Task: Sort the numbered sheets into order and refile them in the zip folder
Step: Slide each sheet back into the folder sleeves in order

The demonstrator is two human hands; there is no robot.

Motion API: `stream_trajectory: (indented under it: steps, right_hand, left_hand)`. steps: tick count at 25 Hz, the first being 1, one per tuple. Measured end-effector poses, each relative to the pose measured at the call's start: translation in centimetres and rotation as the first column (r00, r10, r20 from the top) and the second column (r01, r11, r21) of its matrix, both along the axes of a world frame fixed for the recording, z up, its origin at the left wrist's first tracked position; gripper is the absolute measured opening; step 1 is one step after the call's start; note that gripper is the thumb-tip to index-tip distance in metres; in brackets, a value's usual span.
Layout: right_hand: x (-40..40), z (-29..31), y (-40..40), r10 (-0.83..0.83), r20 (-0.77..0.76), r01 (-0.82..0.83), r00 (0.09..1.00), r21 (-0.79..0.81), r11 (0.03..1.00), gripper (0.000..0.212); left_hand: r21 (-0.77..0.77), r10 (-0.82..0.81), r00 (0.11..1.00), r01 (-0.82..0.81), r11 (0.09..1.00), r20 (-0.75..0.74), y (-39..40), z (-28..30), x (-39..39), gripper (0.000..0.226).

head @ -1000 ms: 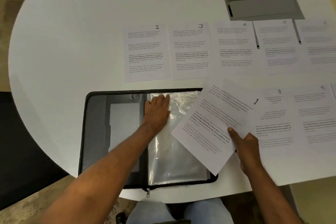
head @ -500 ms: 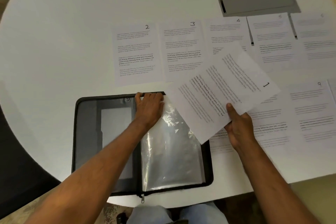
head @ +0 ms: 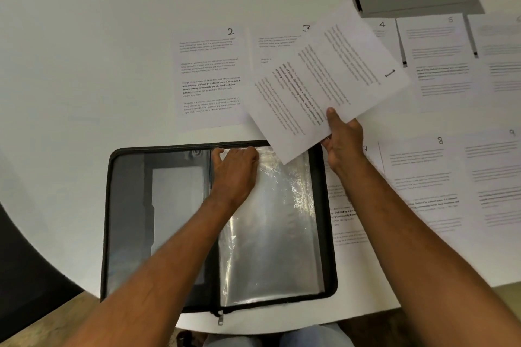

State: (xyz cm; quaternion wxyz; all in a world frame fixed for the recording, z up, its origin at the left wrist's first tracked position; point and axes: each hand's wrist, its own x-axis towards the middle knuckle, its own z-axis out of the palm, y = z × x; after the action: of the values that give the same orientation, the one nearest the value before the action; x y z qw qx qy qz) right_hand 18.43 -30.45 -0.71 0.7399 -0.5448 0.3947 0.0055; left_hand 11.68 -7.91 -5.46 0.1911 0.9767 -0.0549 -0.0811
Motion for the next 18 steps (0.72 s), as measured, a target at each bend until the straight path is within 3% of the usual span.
stream_trajectory:
  steps: [9, 13, 18]
  right_hand:
    - [3.3, -2.2, 1.7, 0.065, 0.056, -0.062, 0.996, -0.053, 0.997, 0.033]
    - [3.5, -3.2, 1.7, 0.160, 0.076, -0.153, 0.984, -0.095, 0.984, 0.025]
    - [3.2, -3.8, 1.6, 0.338, 0.100, -0.323, 0.936, -0.143, 0.936, 0.033]
  left_hand:
    - [-0.006, 0.015, 1.000, -0.015, 1.000, 0.000, -0.5, -0.2, 0.6, 0.017]
    - [-0.001, 0.012, 1.000, -0.012, 1.000, -0.002, -0.7, -0.1, 1.0, 0.018]
    - [0.009, 0.024, 1.000, -0.024, 1.000, 0.010, -1.2, 0.2, 1.6, 0.015]
